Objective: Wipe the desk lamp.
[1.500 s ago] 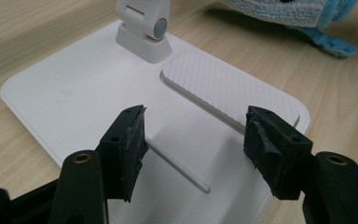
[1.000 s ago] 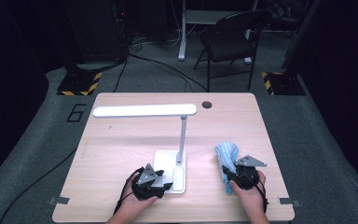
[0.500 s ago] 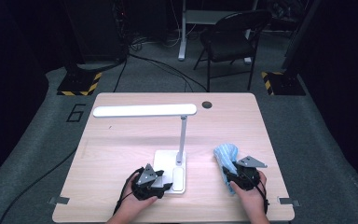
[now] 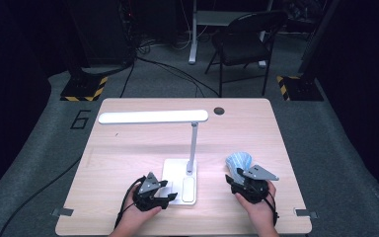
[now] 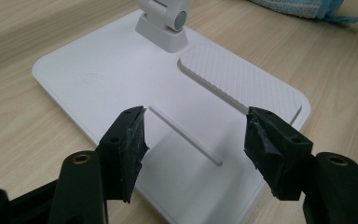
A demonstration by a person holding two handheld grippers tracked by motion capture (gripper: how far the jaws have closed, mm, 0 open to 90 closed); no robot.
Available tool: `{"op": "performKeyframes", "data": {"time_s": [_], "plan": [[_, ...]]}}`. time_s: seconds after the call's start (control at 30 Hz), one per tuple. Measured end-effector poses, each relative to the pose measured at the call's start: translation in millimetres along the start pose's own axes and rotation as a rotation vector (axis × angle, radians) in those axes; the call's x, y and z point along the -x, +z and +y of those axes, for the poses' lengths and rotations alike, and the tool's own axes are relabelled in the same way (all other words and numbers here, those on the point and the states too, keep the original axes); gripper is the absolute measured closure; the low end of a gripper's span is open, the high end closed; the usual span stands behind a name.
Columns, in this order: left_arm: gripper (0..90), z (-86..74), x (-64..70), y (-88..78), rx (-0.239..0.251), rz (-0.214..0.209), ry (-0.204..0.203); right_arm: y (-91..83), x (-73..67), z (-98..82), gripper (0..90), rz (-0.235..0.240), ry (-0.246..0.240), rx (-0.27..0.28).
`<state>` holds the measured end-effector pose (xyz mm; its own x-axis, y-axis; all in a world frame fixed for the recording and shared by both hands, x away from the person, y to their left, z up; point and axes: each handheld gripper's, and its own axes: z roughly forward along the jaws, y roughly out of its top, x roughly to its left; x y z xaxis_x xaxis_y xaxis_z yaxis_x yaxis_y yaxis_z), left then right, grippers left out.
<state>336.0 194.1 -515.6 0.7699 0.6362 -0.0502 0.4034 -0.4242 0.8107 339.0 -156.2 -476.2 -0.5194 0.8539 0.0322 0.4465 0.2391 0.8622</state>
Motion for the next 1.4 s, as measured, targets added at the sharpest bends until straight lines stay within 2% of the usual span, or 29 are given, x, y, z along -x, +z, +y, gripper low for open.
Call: {"op": "performKeyframes", "data": {"time_s": [0.1, 0.2, 0.3, 0.33, 0.4, 0.43, 0.53, 0.63, 0.67, 0.73, 0.83, 1.03, 1.2, 1.27, 1.4], "plan": [[38.3, 2.5, 0.1, -4.6, -0.012, 0.002, -0.004, 6.1, -10.8, 7.8, 48.1, 0.025, -0.016, -0.005], [38.1, -1.3, 0.5, -6.9, -0.002, -0.006, -0.033, 11.0, -20.8, 12.9, 50.0, 0.057, -0.034, -0.005], [36.8, -8.3, -1.2, -8.5, 0.001, -0.006, -0.05, 19.6, -31.8, 14.3, 49.8, 0.128, -0.014, -0.019], [36.5, -10.2, -2.1, -8.8, 0.007, -0.004, -0.051, 21.6, -36.0, 13.6, 49.6, 0.131, -0.038, -0.024], [36.5, -14.9, -2.4, -9.0, 0.015, -0.013, -0.081, 24.7, -43.9, 10.2, 48.9, 0.143, -0.055, -0.032], [36.2, -15.0, -2.4, -9.4, 0.013, -0.014, -0.078, 27.7, -47.2, 6.9, 48.9, 0.147, -0.081, -0.032], [35.7, -15.7, -2.3, -9.2, 0.017, -0.013, -0.072, 34.0, -53.1, -1.1, 48.7, 0.153, -0.121, -0.047], [35.6, -17.0, -2.0, -9.2, 0.023, -0.002, -0.07, 39.1, -58.1, -7.2, 48.2, 0.173, -0.122, -0.066], [35.5, -17.2, -2.7, -9.8, 0.016, 0.007, -0.055, 40.1, -59.6, -8.5, 48.0, 0.18, -0.124, -0.068], [35.4, -18.4, -2.2, -10.0, 0.007, 0.007, -0.062, 42.1, -63.5, -11.3, 48.0, 0.192, -0.125, -0.07], [35.1, -20.1, -0.8, -9.3, 0.004, 0.008, -0.072, 43.6, -66.7, -12.9, 48.0, 0.198, -0.144, -0.076], [35.2, -21.2, 1.1, -10.8, -0.007, -0.012, -0.076, 44.7, -64.4, -13.3, 48.0, 0.218, -0.107, -0.081], [36.5, -21.1, 5.9, -7.7, -0.009, -0.037, -0.082, 46.5, -61.3, -13.4, 47.8, 0.217, -0.104, -0.082], [37.2, -20.4, 8.0, -5.8, -0.011, -0.041, -0.067, 47.1, -62.4, -14.1, 47.7, 0.217, -0.096, -0.087], [39.8, -18.5, 11.8, -1.9, -0.007, -0.054, -0.069, 49.3, -64.8, -14.7, 47.4, 0.222, -0.085, -0.088]]}}
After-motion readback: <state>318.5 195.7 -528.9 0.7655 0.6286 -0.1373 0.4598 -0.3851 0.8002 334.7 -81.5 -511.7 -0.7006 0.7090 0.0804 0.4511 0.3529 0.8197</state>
